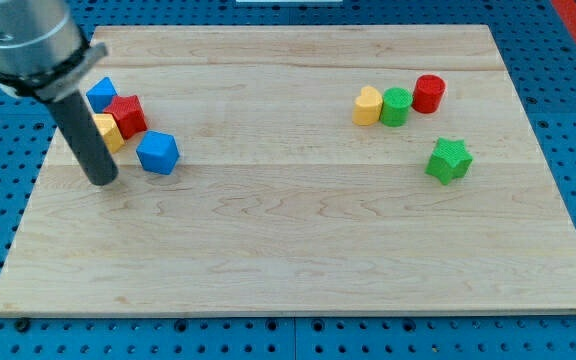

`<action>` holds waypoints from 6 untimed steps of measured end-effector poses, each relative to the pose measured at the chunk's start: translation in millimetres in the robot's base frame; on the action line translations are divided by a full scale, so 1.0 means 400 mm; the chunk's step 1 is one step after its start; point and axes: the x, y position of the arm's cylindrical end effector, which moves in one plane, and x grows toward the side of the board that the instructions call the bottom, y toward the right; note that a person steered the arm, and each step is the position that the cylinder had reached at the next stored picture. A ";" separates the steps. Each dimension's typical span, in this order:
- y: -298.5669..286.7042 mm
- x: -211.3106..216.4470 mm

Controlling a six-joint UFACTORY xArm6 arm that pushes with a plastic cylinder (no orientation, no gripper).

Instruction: Push the blue cube into the group of blocks at the center left side of the board

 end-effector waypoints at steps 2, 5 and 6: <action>0.051 0.010; 0.142 -0.119; 0.052 -0.175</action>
